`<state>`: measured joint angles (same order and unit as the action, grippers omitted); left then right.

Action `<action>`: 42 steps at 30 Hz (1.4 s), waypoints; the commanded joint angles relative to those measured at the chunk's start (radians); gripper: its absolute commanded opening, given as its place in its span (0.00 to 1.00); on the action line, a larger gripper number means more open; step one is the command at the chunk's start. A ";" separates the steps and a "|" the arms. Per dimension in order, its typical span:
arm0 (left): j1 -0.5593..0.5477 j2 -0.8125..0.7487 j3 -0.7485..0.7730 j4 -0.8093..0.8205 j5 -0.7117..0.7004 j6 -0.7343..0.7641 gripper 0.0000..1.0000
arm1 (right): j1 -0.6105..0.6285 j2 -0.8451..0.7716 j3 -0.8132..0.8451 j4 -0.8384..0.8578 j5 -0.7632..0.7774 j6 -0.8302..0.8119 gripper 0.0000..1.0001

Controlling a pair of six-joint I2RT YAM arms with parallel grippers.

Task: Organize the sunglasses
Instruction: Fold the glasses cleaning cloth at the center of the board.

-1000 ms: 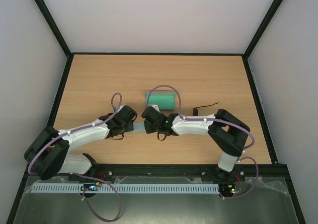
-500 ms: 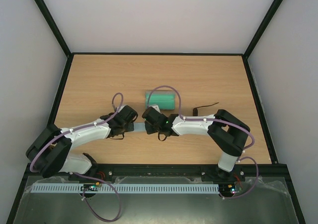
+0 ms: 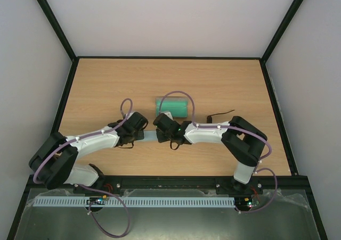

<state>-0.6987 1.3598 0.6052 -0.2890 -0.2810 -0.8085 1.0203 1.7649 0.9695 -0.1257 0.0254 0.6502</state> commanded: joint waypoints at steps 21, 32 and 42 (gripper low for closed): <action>0.023 0.006 0.013 -0.009 -0.027 0.006 0.19 | -0.011 0.032 0.042 -0.017 0.026 -0.010 0.22; 0.045 -0.139 0.070 -0.118 0.013 0.015 0.64 | -0.024 -0.092 0.034 -0.058 0.024 -0.027 0.48; 0.302 -0.338 -0.091 0.123 0.661 0.081 0.35 | -0.152 -0.271 -0.159 0.247 -0.485 0.109 0.11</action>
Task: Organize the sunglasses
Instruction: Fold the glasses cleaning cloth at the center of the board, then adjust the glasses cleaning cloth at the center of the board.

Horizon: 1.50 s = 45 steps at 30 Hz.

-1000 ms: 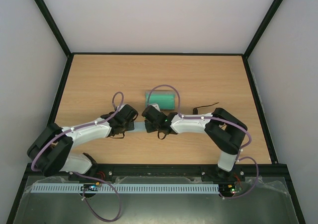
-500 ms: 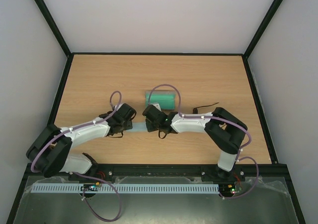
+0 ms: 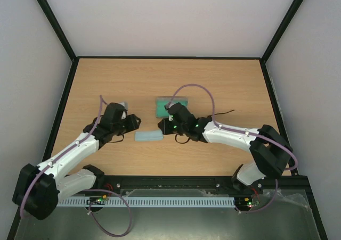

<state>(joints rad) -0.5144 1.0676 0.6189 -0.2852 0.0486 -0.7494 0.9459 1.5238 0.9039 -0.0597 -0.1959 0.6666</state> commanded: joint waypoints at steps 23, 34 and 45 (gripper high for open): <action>0.174 0.321 -0.161 0.367 0.495 0.020 0.02 | -0.125 0.369 0.017 0.409 -0.461 0.252 0.01; 0.173 0.360 -0.148 0.384 0.444 0.026 0.02 | -0.125 0.424 0.045 0.366 -0.419 0.227 0.01; 0.173 0.367 -0.147 0.375 0.417 0.033 0.02 | -0.123 0.447 0.053 0.327 -0.378 0.203 0.01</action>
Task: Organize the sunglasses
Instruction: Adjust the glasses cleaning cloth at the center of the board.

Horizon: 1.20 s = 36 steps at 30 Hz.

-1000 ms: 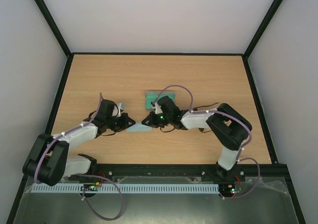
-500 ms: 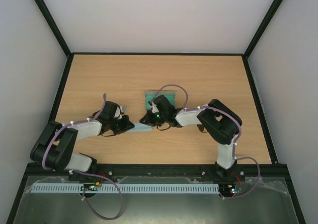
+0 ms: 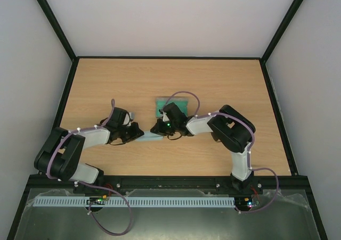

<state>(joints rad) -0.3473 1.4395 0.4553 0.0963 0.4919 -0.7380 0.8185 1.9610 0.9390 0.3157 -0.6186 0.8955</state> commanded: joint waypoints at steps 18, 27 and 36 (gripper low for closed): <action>0.007 -0.073 0.027 -0.107 -0.097 0.046 0.02 | 0.003 -0.078 0.005 -0.143 0.118 -0.077 0.05; 0.004 -0.182 0.069 -0.201 -0.103 0.044 0.02 | 0.004 -0.159 0.001 -0.164 0.120 -0.104 0.11; -0.015 -0.219 0.046 -0.207 -0.014 0.025 0.02 | 0.046 -0.150 -0.020 -0.040 -0.038 -0.026 0.10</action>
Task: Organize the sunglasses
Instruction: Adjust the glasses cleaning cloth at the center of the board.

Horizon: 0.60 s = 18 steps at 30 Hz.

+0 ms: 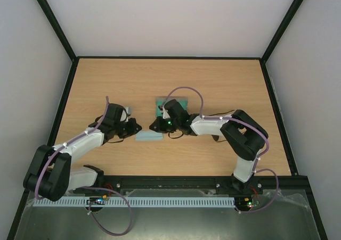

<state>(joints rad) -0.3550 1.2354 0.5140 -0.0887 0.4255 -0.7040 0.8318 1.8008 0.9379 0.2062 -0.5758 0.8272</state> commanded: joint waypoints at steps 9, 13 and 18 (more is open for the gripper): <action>-0.013 0.027 -0.064 0.015 0.066 -0.005 0.02 | 0.074 0.082 -0.010 0.104 -0.067 0.091 0.08; -0.015 0.054 -0.073 0.030 0.057 0.002 0.02 | 0.078 0.102 -0.007 0.097 -0.053 0.091 0.07; -0.022 0.083 -0.088 0.062 0.055 -0.001 0.02 | 0.079 0.120 -0.014 0.083 -0.026 0.085 0.07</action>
<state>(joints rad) -0.3676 1.2945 0.4461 -0.0574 0.4747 -0.7063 0.9039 1.8999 0.9329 0.2790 -0.6304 0.9062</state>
